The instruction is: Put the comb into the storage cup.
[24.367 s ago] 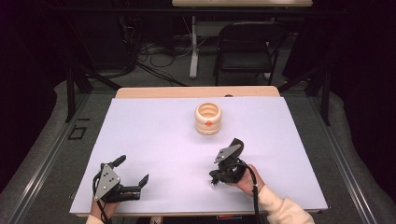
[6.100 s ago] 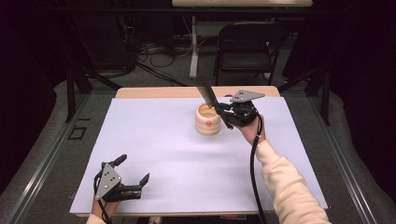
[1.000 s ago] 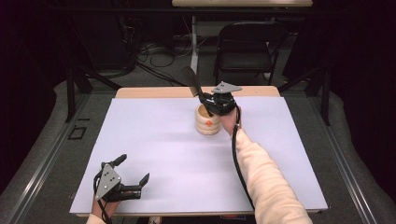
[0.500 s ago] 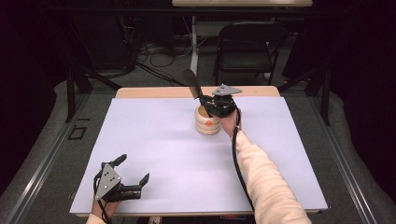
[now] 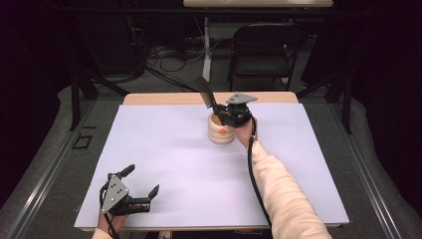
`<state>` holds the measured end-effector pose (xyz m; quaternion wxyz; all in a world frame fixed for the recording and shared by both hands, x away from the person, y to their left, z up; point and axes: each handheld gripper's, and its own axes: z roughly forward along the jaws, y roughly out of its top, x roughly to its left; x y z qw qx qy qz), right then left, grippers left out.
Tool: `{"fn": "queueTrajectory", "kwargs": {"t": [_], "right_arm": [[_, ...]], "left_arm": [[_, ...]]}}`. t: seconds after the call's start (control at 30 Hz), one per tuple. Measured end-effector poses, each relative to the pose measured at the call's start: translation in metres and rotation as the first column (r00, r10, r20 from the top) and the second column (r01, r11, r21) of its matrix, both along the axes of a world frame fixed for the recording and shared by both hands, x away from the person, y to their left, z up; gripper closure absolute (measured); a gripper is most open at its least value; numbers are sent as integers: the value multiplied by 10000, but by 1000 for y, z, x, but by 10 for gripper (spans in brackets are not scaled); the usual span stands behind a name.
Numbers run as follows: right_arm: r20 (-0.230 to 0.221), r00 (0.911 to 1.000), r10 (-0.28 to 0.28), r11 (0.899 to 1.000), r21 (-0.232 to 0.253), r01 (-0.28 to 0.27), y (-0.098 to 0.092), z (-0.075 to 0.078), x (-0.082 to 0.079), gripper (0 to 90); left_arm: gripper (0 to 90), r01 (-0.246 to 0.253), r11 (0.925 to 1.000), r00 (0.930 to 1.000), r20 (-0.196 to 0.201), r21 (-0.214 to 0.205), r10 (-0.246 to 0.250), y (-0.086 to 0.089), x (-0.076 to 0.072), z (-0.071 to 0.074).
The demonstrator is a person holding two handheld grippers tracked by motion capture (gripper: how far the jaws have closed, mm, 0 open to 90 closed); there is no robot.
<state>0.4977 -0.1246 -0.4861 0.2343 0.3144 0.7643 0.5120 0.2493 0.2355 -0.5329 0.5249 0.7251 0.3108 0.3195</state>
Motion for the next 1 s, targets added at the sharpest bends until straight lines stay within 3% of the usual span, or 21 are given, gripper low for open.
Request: {"fn": "queueTrajectory", "kwargs": {"t": [1.0], "right_arm": [[-470,9989,91,9996,-279,-104,-1,-14,0,716]], "left_arm": [[1,-22,10000,10000,12,1,22,0,0,0]]}}
